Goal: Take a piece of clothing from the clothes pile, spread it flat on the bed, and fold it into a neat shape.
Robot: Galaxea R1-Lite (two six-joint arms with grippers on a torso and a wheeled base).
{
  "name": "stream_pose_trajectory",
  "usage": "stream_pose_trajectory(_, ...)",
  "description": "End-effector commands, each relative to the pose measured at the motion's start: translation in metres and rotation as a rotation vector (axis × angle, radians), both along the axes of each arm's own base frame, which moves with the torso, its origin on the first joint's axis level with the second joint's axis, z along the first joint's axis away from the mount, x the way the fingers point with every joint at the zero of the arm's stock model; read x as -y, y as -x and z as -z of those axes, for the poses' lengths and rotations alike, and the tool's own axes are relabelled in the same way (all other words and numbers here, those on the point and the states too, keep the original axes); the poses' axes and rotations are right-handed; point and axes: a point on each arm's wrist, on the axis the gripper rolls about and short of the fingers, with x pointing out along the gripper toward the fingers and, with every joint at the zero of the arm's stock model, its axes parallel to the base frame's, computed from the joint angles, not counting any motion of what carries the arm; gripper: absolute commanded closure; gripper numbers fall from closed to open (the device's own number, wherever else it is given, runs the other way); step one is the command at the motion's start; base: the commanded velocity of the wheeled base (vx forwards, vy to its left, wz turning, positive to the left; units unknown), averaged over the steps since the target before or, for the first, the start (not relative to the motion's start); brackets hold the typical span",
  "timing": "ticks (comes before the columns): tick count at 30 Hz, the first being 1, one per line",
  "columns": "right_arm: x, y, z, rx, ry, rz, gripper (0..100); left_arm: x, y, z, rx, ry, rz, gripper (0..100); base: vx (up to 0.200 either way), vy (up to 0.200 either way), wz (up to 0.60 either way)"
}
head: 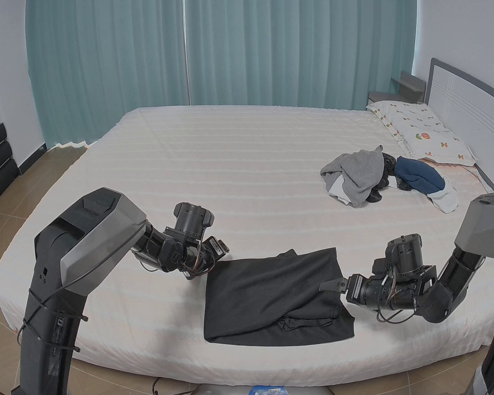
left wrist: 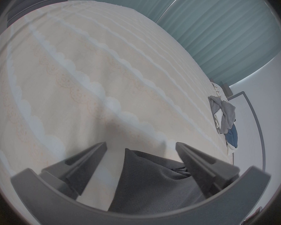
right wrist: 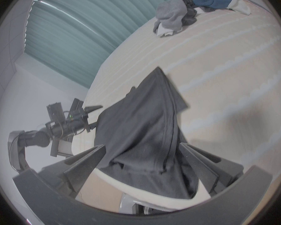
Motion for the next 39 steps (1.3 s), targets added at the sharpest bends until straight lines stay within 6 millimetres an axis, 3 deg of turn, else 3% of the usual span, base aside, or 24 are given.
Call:
stream_pose_trajectory(1,-0.002,0.012,-0.003,-0.009,0.002,-0.02,0,-0.001,0.001,0.001,-0.008,-0.003,-0.004,0,0.0,0.0,0.0)
stream_pose_trajectory(20,-0.013,0.006,0.026,-0.082,0.028,-0.033,0,-0.004,-0.001,-0.001,-0.003,0.001,-0.012,0,0.0,0.0,0.0)
stream_pose_trajectory(21,-0.014,0.005,0.026,-0.083,0.021,-0.025,100,-0.004,-0.001,-0.001,-0.003,0.001,-0.012,0,0.0,0.0,0.0)
stream_pose_trajectory(27,-0.013,0.003,0.022,-0.081,0.003,0.005,100,-0.004,-0.001,0.0,-0.005,0.001,-0.013,0,0.0,0.0,0.0)
stream_pose_trajectory(39,-0.002,0.022,0.006,-0.08,0.007,0.021,100,-0.004,-0.001,0.0,-0.005,0.001,-0.013,0,0.0,0.0,0.0)
